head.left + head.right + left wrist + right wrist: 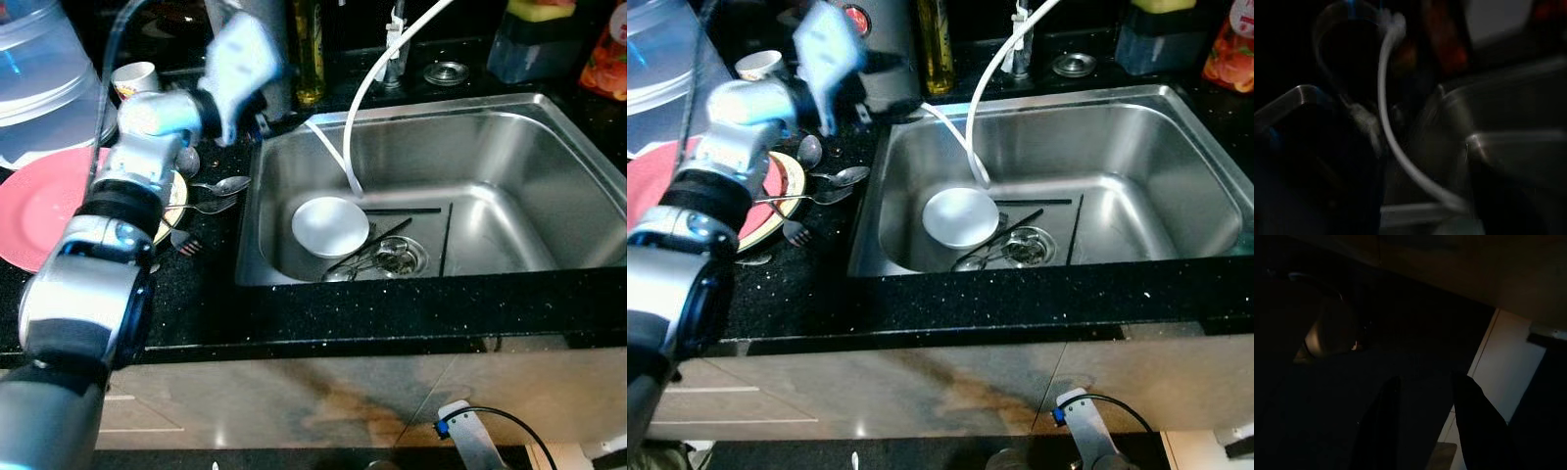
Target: Kitchen organization
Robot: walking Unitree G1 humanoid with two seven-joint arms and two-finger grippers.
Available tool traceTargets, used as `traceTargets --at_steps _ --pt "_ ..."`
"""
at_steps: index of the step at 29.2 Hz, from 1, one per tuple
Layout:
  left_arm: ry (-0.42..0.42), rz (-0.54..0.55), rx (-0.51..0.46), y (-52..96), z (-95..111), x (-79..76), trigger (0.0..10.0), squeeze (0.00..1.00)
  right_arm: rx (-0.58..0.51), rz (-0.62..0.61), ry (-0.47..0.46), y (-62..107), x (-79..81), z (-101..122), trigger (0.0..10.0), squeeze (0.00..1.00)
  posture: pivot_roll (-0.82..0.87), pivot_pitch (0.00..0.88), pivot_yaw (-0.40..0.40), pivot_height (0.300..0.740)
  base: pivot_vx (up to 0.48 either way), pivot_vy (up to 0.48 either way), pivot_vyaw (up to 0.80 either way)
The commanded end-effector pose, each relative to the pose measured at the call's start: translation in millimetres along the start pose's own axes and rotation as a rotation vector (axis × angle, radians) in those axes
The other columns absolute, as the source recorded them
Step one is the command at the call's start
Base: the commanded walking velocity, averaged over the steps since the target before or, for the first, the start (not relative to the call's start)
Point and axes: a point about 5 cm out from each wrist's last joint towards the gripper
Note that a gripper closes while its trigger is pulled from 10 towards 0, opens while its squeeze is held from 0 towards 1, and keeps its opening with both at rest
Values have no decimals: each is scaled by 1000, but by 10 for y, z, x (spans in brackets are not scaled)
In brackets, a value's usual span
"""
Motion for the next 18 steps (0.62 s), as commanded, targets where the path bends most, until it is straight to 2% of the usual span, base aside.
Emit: traceTargets --at_steps 1,4,6,9,10,11,14,15,18 --pt "60 -26 -46 81 64 -9 10000 0 11 16 -16 -1 48 -32 10000 0 -60 49 79 740 0 0 0" --pt "152 -55 -116 243 93 -215 10000 0 10 20 -14 -2 48 -23 10000 0 -57 44 77 740 0 0 0" --pt "173 -54 -127 279 94 -260 10000 0 10 20 -14 -2 48 -22 10000 0 -58 43 78 740 0 0 0" --pt "280 45 -159 375 16 -433 10000 0 10 20 -18 -2 41 -16 10000 0 -44 34 80 740 0 0 0" --pt "280 45 -159 375 16 -433 10000 0 10 20 -18 -2 41 -16 10000 0 -44 34 80 740 0 0 0" --pt "326 63 -152 384 -26 -543 10000 0 8 22 -13 -2 39 -11 10000 0 -41 33 79 740 0 0 0" --pt "346 65 -143 391 -36 -611 10000 0 5 24 -10 -2 39 -7 10000 0 -41 33 79 740 0 0 0" --pt "400 57 -143 368 -11 -798 10000 0 -1 26 -10 -2 33 2 10000 0 -31 26 73 740 0 0 0" --pt "418 54 -144 356 11 -861 10000 0 -2 25 -10 -2 30 4 10000 0 -27 23 71 740 0 0 0"
Point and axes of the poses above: a point about 5 cm out from each wrist's last joint towards the gripper, its own y axis pointing back from the gripper into the wrist, its own z axis along the axis of the wrist's last joint, x = y × z, and after that the axes turned 5 degrees about -y, right-handed
